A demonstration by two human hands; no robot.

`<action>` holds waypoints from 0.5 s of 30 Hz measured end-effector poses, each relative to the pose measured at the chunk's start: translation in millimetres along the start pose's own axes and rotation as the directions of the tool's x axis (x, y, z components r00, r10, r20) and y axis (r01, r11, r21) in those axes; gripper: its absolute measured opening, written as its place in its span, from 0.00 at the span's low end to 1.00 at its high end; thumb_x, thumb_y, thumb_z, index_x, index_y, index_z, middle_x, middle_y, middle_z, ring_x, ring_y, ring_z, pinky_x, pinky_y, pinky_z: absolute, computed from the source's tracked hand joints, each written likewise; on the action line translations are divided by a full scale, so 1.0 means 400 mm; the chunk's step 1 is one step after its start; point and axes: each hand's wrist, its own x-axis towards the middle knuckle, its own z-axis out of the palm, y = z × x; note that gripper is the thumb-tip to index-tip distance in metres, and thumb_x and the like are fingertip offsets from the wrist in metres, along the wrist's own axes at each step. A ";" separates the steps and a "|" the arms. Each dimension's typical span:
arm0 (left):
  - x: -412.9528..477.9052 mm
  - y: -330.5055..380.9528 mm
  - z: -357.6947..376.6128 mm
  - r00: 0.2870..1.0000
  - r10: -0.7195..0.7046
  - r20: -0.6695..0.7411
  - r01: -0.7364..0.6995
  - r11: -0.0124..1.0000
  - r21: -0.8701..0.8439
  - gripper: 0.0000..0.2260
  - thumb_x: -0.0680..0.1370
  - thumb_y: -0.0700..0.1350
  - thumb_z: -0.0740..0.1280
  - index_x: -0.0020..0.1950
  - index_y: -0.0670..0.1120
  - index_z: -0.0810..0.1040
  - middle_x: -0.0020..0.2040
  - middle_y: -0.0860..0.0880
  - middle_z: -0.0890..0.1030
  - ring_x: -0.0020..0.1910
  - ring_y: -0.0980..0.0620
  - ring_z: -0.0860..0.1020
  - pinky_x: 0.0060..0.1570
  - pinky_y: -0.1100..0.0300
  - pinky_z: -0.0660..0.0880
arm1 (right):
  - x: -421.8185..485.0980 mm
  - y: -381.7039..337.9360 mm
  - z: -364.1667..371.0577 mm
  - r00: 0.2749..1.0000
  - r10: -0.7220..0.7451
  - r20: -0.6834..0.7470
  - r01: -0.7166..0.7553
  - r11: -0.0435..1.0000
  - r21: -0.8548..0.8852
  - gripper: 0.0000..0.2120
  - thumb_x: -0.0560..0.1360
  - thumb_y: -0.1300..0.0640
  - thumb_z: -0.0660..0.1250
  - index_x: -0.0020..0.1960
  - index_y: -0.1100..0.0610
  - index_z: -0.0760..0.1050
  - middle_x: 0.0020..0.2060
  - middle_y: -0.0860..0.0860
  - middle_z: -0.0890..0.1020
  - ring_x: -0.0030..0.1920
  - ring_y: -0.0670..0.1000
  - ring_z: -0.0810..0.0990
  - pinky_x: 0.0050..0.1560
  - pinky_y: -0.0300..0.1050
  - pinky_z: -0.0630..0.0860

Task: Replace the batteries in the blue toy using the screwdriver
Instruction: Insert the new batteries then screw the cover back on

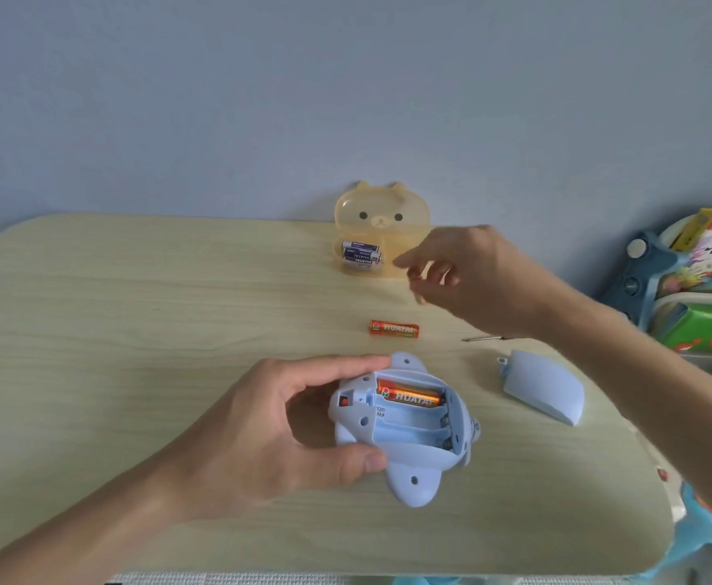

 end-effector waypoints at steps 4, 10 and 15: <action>0.001 0.000 0.000 1.000 -0.001 -0.011 0.001 1.000 0.000 0.30 0.69 0.41 0.83 0.68 0.59 0.80 0.63 0.62 0.87 0.65 0.61 0.83 0.66 0.65 0.76 | -0.094 -0.030 -0.095 0.995 0.050 -0.090 -0.027 0.971 0.238 0.08 0.76 0.59 0.76 0.54 0.51 0.87 0.41 0.43 0.90 0.44 0.45 0.89 0.53 0.44 0.84; 0.002 -0.004 0.002 1.000 0.015 -0.018 -0.015 1.000 -0.002 0.30 0.70 0.41 0.85 0.69 0.57 0.81 0.64 0.59 0.87 0.66 0.58 0.84 0.69 0.58 0.77 | -0.264 -0.080 -0.078 0.997 0.026 -0.068 0.015 0.843 0.537 0.09 0.66 0.53 0.78 0.47 0.51 0.88 0.40 0.43 0.91 0.42 0.42 0.90 0.50 0.36 0.84; 0.002 -0.004 0.003 0.999 0.036 -0.008 -0.036 0.999 -0.020 0.31 0.69 0.46 0.82 0.70 0.61 0.81 0.65 0.57 0.87 0.67 0.55 0.84 0.69 0.56 0.77 | -0.289 -0.076 -0.033 0.999 -0.014 -0.048 0.034 0.904 0.426 0.08 0.70 0.48 0.77 0.49 0.44 0.89 0.43 0.41 0.89 0.43 0.48 0.88 0.46 0.41 0.83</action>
